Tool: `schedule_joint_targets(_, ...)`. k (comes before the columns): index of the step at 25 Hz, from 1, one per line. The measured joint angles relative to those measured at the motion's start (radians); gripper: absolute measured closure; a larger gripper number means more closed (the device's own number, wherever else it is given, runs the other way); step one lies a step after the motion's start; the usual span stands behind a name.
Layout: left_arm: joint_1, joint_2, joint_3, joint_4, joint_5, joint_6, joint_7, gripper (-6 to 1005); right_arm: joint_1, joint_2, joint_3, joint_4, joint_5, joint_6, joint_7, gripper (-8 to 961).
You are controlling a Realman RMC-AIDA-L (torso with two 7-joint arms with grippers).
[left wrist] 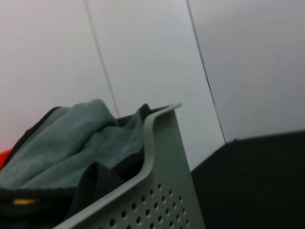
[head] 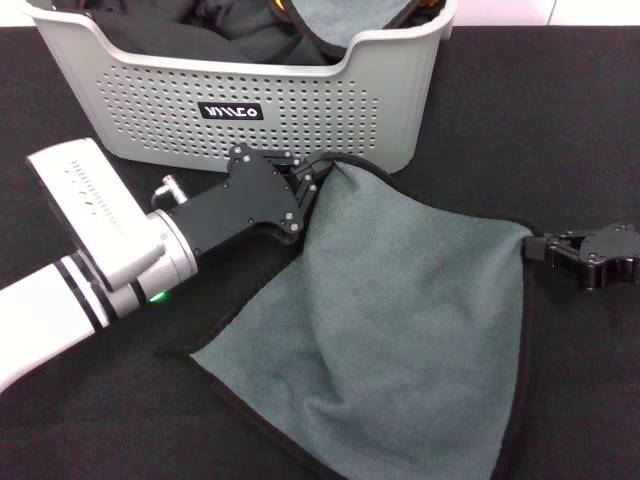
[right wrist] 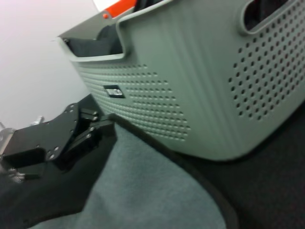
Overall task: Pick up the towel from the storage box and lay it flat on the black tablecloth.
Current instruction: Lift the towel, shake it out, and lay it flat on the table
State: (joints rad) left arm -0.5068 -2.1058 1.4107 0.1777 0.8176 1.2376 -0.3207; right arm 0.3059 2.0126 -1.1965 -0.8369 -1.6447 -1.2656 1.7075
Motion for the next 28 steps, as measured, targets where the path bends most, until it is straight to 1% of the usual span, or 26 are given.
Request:
schedule_joint_targets(4, -0.008, -0.002, 0.0, 0.0, 0.001, -0.026, 0.163, 990, 0.017, 0.0, -0.008, 0.025, -0.003, 0.04, 0.022, 945)
schedule_joint_targets(13, -0.015, -0.002, 0.025, -0.001, -0.006, -0.055, 0.421, 990, 0.028, 0.0, -0.008, 0.046, -0.034, 0.081, 0.098, 945)
schedule_joint_targets(22, -0.016, -0.003, 0.025, -0.001, -0.007, -0.058, 0.495, 990, 0.019, -0.001, -0.006, 0.038, -0.057, 0.104, 0.136, 935)
schedule_joint_targets(28, -0.016, -0.003, 0.025, -0.001, -0.018, -0.053, 0.526, 990, -0.007, -0.003, 0.0, 0.006, -0.056, 0.128, 0.142, 927)
